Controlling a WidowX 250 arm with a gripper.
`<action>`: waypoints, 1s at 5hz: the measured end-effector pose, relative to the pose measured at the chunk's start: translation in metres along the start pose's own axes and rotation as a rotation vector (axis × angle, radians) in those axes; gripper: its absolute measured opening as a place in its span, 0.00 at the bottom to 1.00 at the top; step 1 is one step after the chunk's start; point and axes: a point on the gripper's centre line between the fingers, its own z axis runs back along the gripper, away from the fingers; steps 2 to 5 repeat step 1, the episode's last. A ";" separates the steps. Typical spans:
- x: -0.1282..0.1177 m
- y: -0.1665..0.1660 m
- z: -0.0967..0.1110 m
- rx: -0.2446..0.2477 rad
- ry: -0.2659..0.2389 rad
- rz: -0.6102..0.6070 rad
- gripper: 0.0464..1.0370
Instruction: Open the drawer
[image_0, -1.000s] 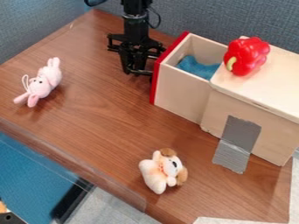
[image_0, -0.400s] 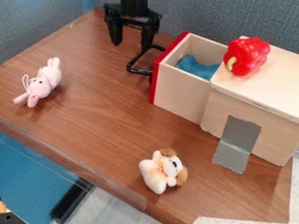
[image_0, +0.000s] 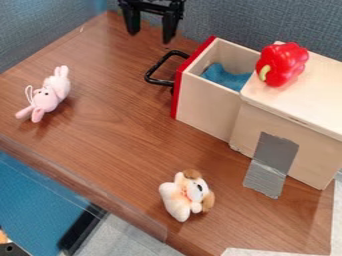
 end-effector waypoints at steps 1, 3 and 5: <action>0.004 0.000 0.014 0.025 -0.018 -0.026 0.96; 0.004 0.000 0.014 0.025 -0.018 -0.026 0.96; 0.004 0.000 0.014 0.025 -0.018 -0.026 0.96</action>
